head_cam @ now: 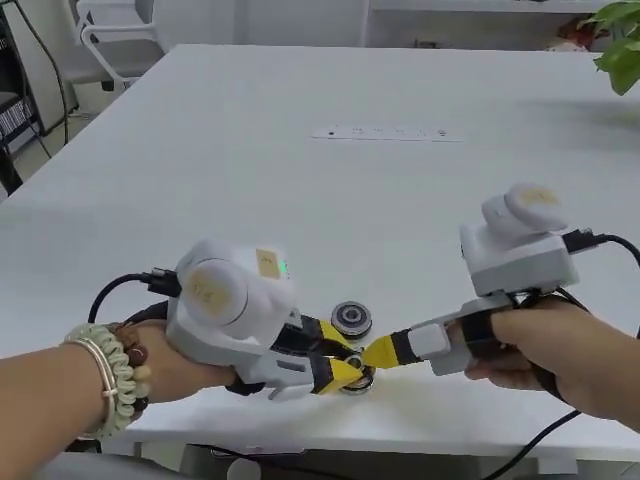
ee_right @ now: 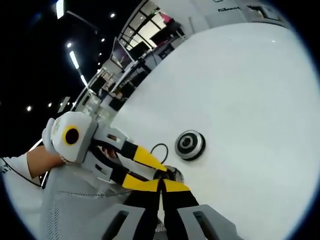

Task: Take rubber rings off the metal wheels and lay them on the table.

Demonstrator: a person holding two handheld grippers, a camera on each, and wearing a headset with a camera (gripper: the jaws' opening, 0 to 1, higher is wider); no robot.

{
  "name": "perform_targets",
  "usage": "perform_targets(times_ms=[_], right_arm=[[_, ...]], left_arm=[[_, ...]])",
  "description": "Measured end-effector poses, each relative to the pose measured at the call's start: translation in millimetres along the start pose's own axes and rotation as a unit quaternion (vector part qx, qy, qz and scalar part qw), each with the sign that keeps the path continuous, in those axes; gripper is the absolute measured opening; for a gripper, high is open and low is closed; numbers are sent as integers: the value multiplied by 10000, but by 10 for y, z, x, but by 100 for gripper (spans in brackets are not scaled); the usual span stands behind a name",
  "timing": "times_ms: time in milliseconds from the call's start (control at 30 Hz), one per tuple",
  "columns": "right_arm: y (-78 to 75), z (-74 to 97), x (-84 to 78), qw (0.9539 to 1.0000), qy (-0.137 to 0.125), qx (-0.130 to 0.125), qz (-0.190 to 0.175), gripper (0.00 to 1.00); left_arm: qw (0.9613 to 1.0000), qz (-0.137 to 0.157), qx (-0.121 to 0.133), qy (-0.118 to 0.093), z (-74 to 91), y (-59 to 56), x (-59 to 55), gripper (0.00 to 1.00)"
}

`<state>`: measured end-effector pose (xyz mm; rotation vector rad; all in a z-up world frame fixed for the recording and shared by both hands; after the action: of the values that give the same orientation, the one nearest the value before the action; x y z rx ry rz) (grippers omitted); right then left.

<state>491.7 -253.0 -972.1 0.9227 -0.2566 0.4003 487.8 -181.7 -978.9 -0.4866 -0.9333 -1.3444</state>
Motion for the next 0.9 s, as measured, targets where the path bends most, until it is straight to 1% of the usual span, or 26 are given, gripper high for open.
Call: perform_targets(times_ms=[100, 133, 167, 200, 233, 267, 300, 433, 567, 633, 700, 767, 800, 900], right_arm=[[40, -11, 3, 9999, 11, 76, 80, 0], [73, -13, 20, 9997, -38, 185, 130, 0], [120, -21, 36, 9992, -90, 371, 118, 0], [149, -13, 70, 9989, -195, 407, -98, 0], [68, -20, 51, 9998, -82, 50, 183, 0], [58, -30, 51, 9994, -87, 25, 330, 0], [73, -37, 33, 9997, -59, 77, 218, 0], [23, -18, 34, 9999, -62, 9, 112, 0], [-24, -20, 30, 9999, -36, -124, 50, 0], [-56, -24, 11, 9997, 37, -240, 88, 0], [-83, -19, 6, 9995, 67, -293, 111, 0], [-65, -16, 13, 9997, 32, -250, 81, 0], [-68, -8, 16, 9996, 22, -250, 83, 0], [-70, 5, 17, 9997, 21, -247, 65, 0]], left_arm=[[10000, 8, 7, 3, 0, -1, 0, 14], [10000, 16, 8, 0, -2, -2, 2, 14], [10000, 18, 17, 0, -3, -1, 2, 14], [10000, 19, 22, 0, -4, -1, 4, 14], [10000, 19, 28, 4, -5, -4, 7, 14], [10000, -4, 26, 14, -4, -5, 9, 14], [10000, -10, 25, 20, -5, -6, 9, 14], [10000, 55, 36, 19, -3, -7, 12, 14], [10000, 42, 29, 37, -4, -6, 13, 14], [10000, 36, 19, 43, -7, -6, 14, 14], [10000, 41, 10, 58, -9, -4, 17, 14], [9999, 110, 20, 130, -20, 0, 33, 14], [9998, 66, 21, 176, -24, -4, 37, 14], [9996, 90, 8, 265, -27, 4, 46, 14]])
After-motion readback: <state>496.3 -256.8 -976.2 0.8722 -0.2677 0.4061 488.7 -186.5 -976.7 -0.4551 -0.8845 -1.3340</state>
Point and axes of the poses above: the centre of the closed fingertips' face, and the gripper's own axes: z roughly backward along the fingers, y roughly to its left, x roughly out of its top, the point moved 5 cm from there along z, roughly backward along the fingers, and after that the axes turned 11 degrees about -z, right-handed, at the moved point
